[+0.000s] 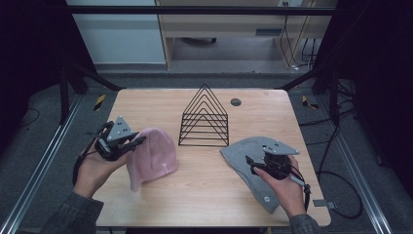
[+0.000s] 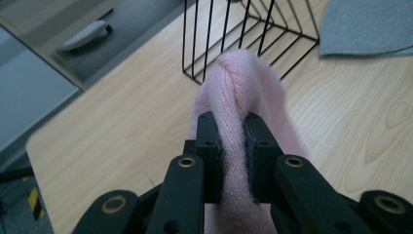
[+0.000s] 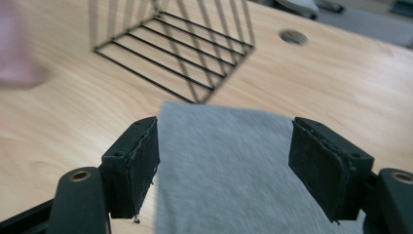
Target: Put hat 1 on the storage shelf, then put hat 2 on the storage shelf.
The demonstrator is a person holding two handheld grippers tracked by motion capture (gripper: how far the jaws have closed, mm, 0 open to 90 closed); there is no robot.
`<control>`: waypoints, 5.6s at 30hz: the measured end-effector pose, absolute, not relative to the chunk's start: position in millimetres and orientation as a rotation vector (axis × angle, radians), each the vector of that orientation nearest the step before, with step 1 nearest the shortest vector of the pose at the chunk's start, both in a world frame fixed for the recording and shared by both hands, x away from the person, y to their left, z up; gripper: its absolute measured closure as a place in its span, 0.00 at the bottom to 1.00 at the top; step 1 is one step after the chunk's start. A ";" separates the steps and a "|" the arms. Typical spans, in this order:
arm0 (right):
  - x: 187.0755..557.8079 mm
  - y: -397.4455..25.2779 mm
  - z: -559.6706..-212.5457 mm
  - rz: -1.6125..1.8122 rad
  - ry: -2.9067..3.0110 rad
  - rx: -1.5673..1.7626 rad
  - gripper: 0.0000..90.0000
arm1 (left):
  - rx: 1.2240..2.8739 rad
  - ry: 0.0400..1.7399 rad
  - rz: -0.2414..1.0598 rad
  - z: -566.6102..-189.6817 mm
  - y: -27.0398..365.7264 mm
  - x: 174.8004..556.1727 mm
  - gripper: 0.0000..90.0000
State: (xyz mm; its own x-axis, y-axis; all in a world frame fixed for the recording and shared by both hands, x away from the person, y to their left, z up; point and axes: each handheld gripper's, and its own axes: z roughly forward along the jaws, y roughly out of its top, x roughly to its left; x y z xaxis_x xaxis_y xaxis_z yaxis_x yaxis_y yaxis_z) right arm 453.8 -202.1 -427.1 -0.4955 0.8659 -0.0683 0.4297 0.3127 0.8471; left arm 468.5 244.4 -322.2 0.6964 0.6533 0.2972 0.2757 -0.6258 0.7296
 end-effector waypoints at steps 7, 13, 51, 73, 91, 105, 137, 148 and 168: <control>443.0 -170.8 -385.3 1.099 2.187 0.966 0.30 | 2.260 0.638 0.769 -287.3 235.4 474.0 0.88; 447.1 -141.8 -367.6 1.112 2.235 0.869 0.32 | 2.241 0.623 0.747 -267.6 232.9 482.0 0.88; 494.2 -34.3 -367.1 1.169 2.490 0.718 0.48 | 2.158 0.513 0.684 -223.2 225.1 470.3 0.87; 509.4 -45.9 -347.3 1.265 2.516 0.645 0.92 | 2.074 0.497 0.649 -208.6 221.7 494.6 0.87; 539.5 -67.0 -288.4 1.228 2.480 0.633 0.93 | 2.043 0.488 0.621 -180.0 201.8 543.0 0.86; 584.4 -96.3 -268.6 1.299 2.363 0.722 0.93 | 2.031 0.468 0.684 -157.6 173.1 585.2 0.86; 601.0 -125.8 -321.6 1.153 2.337 0.846 0.93 | 2.015 0.456 0.635 -211.3 140.1 633.9 0.86; 596.7 -130.9 -341.5 1.110 2.350 0.872 0.92 | 2.038 0.433 0.622 -231.5 127.1 633.9 0.85; 590.4 -142.7 -374.1 1.000 2.384 0.970 0.56 | 2.098 0.415 0.558 -263.5 113.8 620.8 0.86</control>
State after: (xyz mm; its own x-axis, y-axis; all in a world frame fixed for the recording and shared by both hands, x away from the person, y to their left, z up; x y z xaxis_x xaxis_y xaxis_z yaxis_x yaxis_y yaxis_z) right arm 590.4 -142.7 -374.1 -0.6904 0.7195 -0.0751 0.4505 0.5089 0.7335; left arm 620.8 113.8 -263.5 0.8421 0.4868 0.2320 0.0820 -0.5408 0.8372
